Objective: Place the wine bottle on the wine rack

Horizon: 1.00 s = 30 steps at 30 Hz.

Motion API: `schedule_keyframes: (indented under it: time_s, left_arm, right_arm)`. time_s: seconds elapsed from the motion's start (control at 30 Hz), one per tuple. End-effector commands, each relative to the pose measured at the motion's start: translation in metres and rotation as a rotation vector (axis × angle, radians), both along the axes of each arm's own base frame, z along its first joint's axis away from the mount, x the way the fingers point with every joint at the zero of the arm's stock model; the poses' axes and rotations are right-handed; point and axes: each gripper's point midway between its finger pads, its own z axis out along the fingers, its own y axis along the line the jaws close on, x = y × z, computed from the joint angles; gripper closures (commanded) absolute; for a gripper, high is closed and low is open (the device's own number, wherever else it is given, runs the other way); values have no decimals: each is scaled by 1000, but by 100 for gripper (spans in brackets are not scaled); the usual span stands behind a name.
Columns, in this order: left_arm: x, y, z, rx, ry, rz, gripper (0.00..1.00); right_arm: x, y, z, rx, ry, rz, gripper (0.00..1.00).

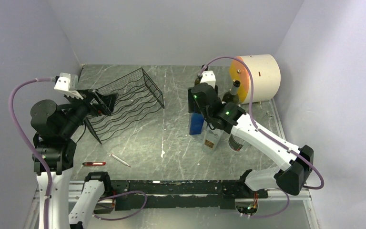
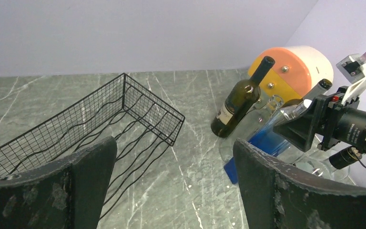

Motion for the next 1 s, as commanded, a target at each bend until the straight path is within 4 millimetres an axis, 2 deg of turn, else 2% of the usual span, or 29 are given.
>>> schedule_keyframes:
  time_s: [0.0, 0.13, 0.2, 0.27, 0.4, 0.47, 0.6, 0.67, 0.8, 0.97]
  left_arm:
    - [5, 5, -4, 23, 14, 21, 4]
    - [8, 3, -11, 30, 18, 2, 3]
    - [10, -1, -14, 19, 18, -19, 2]
    - [14, -9, -17, 0, 15, -65, 2]
    - [21, -37, -27, -50, 12, -253, 0]
    - [26, -48, -34, -54, 4, -338, 4]
    - [34, -49, -70, -44, -26, -318, 8]
    - [32, -58, -70, -95, -60, -349, 7]
    - [35, -85, -64, -97, -131, -374, 1]
    - [40, -142, -87, 30, -106, -486, 0]
  right_arm:
    - [2, 4, 5, 23, -36, 1, 43]
    - [0, 11, 15, 45, -55, 57, 60]
    - [-2, 18, 22, 63, -66, 105, 65]
    - [-3, 26, 29, 88, -77, 148, 67]
    - [-5, 44, 40, 152, -97, 224, 70]
    - [-4, 49, 45, 199, -102, 216, 71]
    - [-10, 68, 51, 318, -69, 248, 74]
    - [-11, 69, 51, 335, -66, 249, 75]
    - [-19, 62, 61, 344, -80, 259, 76]
    - [-22, 65, 68, 365, -84, 284, 76]
